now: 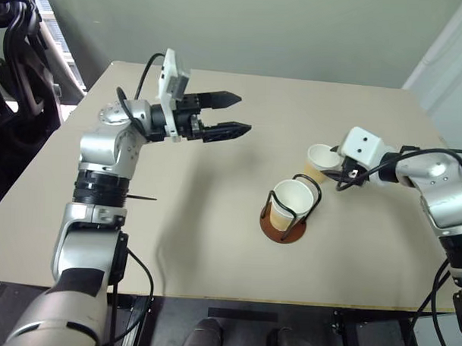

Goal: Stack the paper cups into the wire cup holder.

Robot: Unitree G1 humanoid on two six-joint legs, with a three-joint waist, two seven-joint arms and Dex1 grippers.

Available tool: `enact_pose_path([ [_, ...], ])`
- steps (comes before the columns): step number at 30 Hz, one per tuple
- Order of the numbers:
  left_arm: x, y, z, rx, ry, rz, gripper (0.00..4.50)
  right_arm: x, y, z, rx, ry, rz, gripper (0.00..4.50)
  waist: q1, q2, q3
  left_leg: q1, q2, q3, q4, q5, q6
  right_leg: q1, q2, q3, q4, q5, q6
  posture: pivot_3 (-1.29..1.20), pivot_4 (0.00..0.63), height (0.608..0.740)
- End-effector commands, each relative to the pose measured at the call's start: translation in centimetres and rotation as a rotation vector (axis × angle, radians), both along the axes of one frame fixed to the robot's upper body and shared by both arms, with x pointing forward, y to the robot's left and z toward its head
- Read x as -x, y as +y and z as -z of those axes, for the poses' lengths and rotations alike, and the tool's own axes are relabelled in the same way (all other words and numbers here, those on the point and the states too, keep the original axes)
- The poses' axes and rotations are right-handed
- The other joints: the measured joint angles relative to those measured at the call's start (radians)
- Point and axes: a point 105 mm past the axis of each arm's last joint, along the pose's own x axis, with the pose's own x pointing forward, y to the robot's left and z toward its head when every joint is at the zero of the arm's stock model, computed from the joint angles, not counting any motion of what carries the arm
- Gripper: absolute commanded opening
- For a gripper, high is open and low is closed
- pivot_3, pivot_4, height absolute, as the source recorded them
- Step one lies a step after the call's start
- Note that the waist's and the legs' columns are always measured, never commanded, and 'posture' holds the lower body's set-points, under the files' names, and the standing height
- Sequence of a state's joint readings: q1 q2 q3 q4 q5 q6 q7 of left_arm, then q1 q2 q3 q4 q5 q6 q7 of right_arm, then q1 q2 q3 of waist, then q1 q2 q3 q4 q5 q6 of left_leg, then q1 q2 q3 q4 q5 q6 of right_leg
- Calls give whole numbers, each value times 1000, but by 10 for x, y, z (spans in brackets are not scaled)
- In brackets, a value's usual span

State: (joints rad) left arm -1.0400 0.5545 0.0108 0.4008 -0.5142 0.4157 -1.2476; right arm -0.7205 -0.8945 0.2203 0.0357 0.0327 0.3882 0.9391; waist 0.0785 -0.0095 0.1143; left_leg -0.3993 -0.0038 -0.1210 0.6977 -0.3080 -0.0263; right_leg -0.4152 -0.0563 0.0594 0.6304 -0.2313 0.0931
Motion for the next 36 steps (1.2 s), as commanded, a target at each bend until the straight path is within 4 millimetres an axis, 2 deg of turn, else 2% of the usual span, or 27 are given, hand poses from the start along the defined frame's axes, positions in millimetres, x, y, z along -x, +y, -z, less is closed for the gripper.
enact_pose_path([
  [1,11,2,-14,16,-49,39,4340,-1,0,-9,30,-33,-21,2795,0,0,0,0,0,0,0,0,0,0,0,0,0,0,0,0,150,740],
  [12,24,11,4,-179,-8,129,4340,-12,3,-3,52,-5,-35,2795,-1,0,0,0,0,0,-1,0,0,0,0,0,-1,0,0,0,150,740],
  [24,26,7,10,-195,4,154,4340,-15,11,15,78,70,-66,2795,-2,0,0,0,0,-1,-1,0,0,0,0,0,-1,0,0,0,150,740],
  [27,26,5,11,-195,6,157,4340,-17,12,17,73,83,-63,2207,-2,0,0,0,0,-1,-1,0,0,0,0,0,-1,0,0,0,150,740],
  [32,26,5,12,-198,9,161,4340,-16,13,17,43,114,-62,512,-1,0,0,0,0,-1,-2,0,0,0,0,0,-1,0,0,0,150,740],
  [33,26,5,12,-198,10,162,4340,-15,13,16,32,121,-60,51,-1,0,0,0,0,-1,-2,0,0,0,0,0,-1,0,0,0,150,740],
  [36,26,4,13,-198,12,163,4340,-12,13,11,-1,138,-55,51,-2,0,0,0,0,-1,-3,0,-1,0,0,0,-1,0,0,0,150,740],
])
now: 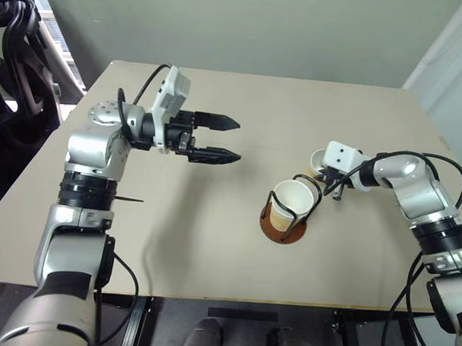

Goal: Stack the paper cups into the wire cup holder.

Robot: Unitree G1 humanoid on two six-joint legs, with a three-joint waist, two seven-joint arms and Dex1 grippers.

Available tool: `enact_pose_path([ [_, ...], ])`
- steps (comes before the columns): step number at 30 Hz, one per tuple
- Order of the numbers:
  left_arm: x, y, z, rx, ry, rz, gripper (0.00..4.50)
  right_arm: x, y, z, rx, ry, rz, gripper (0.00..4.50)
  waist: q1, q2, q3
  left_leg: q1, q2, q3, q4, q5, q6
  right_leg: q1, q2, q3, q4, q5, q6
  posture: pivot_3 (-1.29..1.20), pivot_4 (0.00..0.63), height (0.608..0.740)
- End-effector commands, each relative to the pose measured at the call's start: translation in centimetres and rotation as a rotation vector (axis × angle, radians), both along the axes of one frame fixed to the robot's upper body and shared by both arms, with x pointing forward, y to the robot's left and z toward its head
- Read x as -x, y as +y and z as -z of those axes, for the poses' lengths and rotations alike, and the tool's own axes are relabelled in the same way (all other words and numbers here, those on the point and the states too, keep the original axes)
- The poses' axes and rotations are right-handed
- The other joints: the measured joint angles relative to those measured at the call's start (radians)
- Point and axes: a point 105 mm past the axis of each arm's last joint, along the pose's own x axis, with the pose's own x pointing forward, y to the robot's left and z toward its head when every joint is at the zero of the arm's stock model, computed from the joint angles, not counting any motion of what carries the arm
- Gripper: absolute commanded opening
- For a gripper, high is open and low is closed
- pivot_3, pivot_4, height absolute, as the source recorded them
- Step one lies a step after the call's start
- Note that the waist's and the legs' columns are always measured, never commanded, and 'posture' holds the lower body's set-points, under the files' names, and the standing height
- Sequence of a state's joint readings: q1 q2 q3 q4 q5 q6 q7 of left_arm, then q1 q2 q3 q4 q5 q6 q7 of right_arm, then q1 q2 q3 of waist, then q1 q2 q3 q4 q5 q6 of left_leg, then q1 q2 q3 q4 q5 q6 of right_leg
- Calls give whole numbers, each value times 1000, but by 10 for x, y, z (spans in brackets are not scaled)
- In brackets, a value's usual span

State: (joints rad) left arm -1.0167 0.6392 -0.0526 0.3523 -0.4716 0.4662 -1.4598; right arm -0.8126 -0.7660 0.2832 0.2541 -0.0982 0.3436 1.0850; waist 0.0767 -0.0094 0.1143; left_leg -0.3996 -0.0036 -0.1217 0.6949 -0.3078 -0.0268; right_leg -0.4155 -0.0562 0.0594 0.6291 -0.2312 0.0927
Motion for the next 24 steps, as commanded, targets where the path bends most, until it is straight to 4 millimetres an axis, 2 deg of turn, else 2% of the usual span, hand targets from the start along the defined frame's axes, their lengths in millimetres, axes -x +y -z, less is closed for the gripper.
enact_pose_path([
  [1,5,-4,-6,-5,-33,22,4340,4,3,-24,-63,-29,-7,51,0,0,0,0,0,0,0,0,0,0,0,0,0,0,0,0,150,740],
  [6,4,-6,-6,-1,-30,27,4340,8,3,-38,-98,-40,0,51,1,0,0,0,0,0,-1,0,0,0,0,0,0,0,0,0,150,740],
  [11,4,-8,-5,4,-27,32,4340,16,2,-64,-125,-92,-5,51,1,0,0,0,0,0,-2,0,0,0,0,0,-1,0,0,0,150,740],
  [17,4,-11,-3,7,-26,37,4340,48,19,-96,-187,-127,-107,51,0,0,0,0,0,0,-3,0,-1,0,0,0,-1,0,0,0,150,740],
  [24,3,-15,-4,14,-26,42,4340,80,36,-122,-272,-129,-188,51,0,0,0,0,0,0,-3,1,-1,0,0,0,-2,0,0,0,150,740],
])
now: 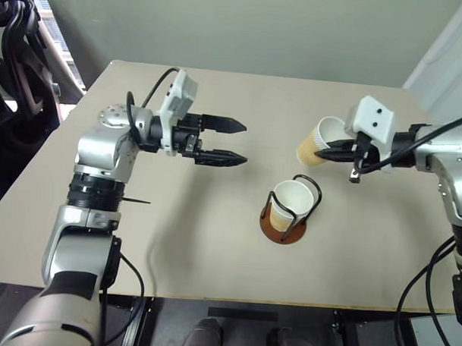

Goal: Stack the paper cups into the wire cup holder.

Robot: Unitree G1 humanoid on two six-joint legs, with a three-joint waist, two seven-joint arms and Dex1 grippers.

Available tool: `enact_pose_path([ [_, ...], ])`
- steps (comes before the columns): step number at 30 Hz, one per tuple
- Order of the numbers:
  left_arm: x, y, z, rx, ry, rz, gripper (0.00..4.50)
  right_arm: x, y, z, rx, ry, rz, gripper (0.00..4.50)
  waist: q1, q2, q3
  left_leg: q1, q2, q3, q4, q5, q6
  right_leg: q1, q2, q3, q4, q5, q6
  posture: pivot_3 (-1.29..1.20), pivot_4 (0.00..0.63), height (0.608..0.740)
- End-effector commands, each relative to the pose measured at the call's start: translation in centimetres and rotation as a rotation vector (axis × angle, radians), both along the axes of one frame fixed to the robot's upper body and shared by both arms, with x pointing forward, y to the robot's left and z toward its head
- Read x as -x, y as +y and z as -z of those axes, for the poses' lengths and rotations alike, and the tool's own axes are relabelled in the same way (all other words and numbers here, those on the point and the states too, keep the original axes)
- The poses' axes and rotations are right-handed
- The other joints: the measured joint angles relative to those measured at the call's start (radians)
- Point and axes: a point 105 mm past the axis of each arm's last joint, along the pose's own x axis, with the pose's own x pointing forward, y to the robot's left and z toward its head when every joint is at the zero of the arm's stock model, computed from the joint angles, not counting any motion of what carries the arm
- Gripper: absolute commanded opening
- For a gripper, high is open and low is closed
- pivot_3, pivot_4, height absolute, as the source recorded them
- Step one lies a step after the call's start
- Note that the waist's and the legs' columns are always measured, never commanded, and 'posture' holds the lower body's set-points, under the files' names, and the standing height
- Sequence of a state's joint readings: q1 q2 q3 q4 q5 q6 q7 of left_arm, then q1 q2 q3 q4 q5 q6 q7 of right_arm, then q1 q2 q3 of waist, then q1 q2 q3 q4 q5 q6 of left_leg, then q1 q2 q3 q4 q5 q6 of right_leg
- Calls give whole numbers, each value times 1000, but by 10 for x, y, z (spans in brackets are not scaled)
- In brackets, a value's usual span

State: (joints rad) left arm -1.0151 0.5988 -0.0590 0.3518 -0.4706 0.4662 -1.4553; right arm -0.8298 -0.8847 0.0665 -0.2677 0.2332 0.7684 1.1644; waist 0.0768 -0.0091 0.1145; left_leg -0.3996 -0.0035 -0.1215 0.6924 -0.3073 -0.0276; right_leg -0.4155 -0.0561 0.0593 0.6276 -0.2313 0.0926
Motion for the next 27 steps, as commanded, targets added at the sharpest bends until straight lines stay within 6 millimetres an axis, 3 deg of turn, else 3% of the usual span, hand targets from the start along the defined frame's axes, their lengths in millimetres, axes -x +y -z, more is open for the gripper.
enact_pose_path([
  [1,2,-4,-8,-1,-38,13,4340,20,6,-32,-60,-66,-42,51,-1,0,0,0,0,0,0,0,0,0,0,0,0,0,0,0,150,740],
  [8,0,-9,-9,2,-42,19,4340,44,15,-40,-21,-57,-111,51,0,0,0,0,0,0,0,0,0,0,0,0,-1,0,0,0,150,740],
  [16,0,-10,-9,-2,-47,22,4340,56,10,-20,188,-67,-132,51,-1,0,0,0,0,-1,0,0,0,0,0,0,-1,0,0,0,150,740],
  [27,-1,-10,-9,-3,-50,21,4340,66,19,-10,254,-64,-208,51,-1,0,0,0,0,0,0,0,0,0,0,0,0,0,0,0,150,740],
])
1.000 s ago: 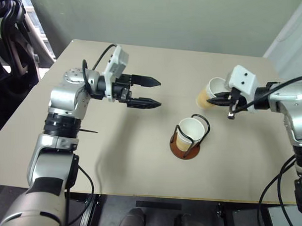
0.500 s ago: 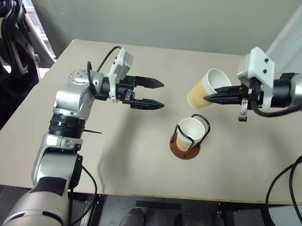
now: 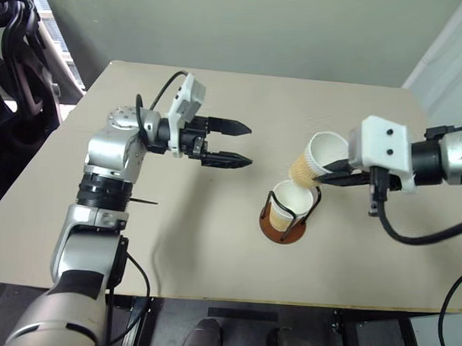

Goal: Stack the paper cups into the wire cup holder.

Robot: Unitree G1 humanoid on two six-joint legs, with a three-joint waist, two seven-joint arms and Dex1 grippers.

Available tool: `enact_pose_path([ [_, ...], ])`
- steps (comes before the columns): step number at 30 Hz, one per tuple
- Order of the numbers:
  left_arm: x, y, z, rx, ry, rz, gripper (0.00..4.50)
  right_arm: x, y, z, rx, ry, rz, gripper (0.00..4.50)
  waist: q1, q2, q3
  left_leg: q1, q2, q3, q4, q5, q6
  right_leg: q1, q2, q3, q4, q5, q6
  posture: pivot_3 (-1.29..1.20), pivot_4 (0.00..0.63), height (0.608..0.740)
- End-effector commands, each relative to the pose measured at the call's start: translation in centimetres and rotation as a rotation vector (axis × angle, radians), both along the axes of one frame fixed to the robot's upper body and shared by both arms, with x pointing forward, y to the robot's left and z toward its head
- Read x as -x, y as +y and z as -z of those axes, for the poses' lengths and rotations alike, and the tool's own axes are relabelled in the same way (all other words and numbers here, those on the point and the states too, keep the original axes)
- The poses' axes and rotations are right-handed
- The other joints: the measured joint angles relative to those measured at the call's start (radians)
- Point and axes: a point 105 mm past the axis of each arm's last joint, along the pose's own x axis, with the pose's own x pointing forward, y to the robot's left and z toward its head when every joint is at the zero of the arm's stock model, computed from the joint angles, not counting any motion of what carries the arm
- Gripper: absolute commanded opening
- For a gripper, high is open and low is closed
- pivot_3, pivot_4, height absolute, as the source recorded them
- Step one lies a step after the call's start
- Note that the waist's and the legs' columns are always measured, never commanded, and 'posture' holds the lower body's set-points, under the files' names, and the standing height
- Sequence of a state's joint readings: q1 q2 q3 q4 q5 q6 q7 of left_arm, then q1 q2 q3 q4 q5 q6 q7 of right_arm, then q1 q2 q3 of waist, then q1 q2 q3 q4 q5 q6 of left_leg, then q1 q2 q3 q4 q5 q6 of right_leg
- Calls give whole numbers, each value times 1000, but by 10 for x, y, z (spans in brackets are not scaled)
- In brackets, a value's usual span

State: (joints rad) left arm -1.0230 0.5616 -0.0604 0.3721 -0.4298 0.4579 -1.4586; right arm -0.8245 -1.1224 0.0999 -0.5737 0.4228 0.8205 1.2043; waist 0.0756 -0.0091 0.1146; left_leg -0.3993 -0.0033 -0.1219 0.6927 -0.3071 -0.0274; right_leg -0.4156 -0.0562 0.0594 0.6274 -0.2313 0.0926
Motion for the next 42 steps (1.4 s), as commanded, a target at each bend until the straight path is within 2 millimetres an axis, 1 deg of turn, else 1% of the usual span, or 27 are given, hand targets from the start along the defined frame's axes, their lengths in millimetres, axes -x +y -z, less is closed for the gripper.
enact_pose_path([
  [1,3,-3,-14,7,-56,17,4340,8,3,-6,22,-35,-36,51,0,0,0,0,0,0,0,0,0,0,0,0,0,0,0,0,150,740],
  [5,3,-3,-13,7,-56,16,4340,13,6,0,34,-10,-56,51,0,0,0,0,0,0,0,0,0,0,0,0,0,0,0,0,150,740],
  [11,2,-4,-13,9,-56,17,4340,15,4,12,62,24,-61,51,0,0,0,0,0,0,0,0,0,0,0,0,0,0,0,0,150,740],
  [17,2,-4,-13,9,-57,17,4340,13,1,22,85,38,-56,51,0,0,0,0,0,0,0,0,0,0,0,0,0,0,0,0,150,740],
  [23,2,-3,-13,10,-60,12,4340,9,4,27,94,28,-62,51,0,0,0,0,0,0,1,0,0,0,0,0,0,0,0,0,150,740],
  [24,2,-3,-13,10,-61,10,4340,9,7,26,78,26,-68,438,0,0,0,0,0,0,1,0,0,0,0,0,0,0,0,0,150,740],
  [25,2,-3,-12,9,-61,10,4340,9,9,25,68,25,-72,597,-1,0,0,0,0,0,1,0,0,0,0,0,0,0,0,0,150,740],
  [27,2,-2,-12,9,-61,8,4340,8,13,21,33,19,-80,1250,-1,0,0,0,0,0,1,0,0,0,0,0,0,0,0,0,150,740],
  [28,2,-2,-12,10,-61,6,4340,5,16,18,10,-2,-76,1669,-1,0,0,0,0,0,1,0,0,0,0,0,0,0,0,0,150,740],
  [30,2,-2,-11,11,-61,3,4340,1,20,12,-47,-19,-68,2330,-3,0,0,0,0,0,1,0,0,0,0,0,0,0,0,0,150,740],
  [33,2,-2,-11,11,-61,-2,4340,-2,24,1,-151,-16,-49,2330,-3,0,0,0,0,-1,3,0,0,0,0,0,0,0,0,0,150,740],
  [35,1,-1,-10,14,-58,-8,4340,-7,24,-7,-253,11,-9,2330,-3,0,0,0,0,0,3,0,0,0,0,0,0,0,0,0,150,740],
  [37,1,-1,-10,18,-57,-13,4340,-9,24,-12,-314,28,17,2330,-3,0,0,0,0,0,3,0,0,0,0,0,0,0,0,0,150,740],
  [39,0,0,-11,27,-55,-25,4340,-17,19,-20,-432,59,79,2330,-3,0,0,0,0,-1,4,0,0,0,0,-1,0,0,0,0,150,740],
  [41,-2,1,-12,49,-51,-46,4340,-28,11,-22,-542,94,162,2330,-4,0,0,0,0,-1,4,0,0,0,0,0,0,0,0,0,150,740],
  [42,-2,1,-13,56,-51,-54,4340,-30,9,-22,-570,104,184,2330,-4,0,0,0,0,-1,5,0,0,0,0,0,0,0,0,0,150,740],
])
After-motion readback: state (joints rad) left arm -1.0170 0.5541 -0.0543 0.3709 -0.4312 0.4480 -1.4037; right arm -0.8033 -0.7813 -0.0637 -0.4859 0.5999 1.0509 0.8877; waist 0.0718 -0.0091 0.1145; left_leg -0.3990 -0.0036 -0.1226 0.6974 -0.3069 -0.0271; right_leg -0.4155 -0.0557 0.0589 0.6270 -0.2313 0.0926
